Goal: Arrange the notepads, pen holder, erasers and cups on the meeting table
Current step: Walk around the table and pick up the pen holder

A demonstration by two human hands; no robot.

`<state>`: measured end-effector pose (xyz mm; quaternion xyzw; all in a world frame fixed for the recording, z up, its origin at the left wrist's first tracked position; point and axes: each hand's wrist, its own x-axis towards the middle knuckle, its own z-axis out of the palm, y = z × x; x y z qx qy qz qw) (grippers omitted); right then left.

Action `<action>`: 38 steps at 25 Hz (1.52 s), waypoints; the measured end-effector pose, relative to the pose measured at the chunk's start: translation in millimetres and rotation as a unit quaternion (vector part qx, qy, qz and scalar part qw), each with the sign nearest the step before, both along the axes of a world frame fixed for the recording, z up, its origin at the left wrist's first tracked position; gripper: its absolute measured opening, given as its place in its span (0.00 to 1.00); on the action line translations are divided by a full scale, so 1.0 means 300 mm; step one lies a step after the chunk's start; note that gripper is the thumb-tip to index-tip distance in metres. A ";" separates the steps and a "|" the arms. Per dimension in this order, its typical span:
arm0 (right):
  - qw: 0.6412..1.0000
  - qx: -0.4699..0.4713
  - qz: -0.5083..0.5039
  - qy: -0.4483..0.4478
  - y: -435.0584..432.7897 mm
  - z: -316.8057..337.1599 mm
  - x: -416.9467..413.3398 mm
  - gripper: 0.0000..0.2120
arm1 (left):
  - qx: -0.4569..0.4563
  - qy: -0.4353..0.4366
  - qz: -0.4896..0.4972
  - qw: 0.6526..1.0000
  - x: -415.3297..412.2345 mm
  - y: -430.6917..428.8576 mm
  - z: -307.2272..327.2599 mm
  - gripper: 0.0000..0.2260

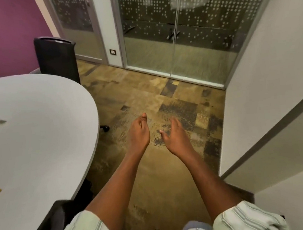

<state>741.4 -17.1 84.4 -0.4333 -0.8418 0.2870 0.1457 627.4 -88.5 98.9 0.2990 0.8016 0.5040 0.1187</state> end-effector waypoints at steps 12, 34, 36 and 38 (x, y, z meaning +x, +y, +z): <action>0.995 0.006 0.092 0.021 0.812 -0.022 -0.549 0.35 | 0.011 0.051 0.062 0.997 -0.548 0.572 -0.030 0.18; 0.979 0.068 0.187 0.033 1.850 0.111 -2.036 0.37 | -0.005 0.012 0.100 0.995 -1.954 1.614 0.059 0.38; 0.979 0.062 0.189 0.037 1.908 0.103 -2.170 0.37 | 0.004 0.021 0.118 0.993 -2.089 1.671 0.065 0.39; 0.981 0.050 0.181 0.042 1.984 0.095 -2.315 0.38 | 0.001 0.020 0.146 0.989 -2.226 1.728 0.056 0.39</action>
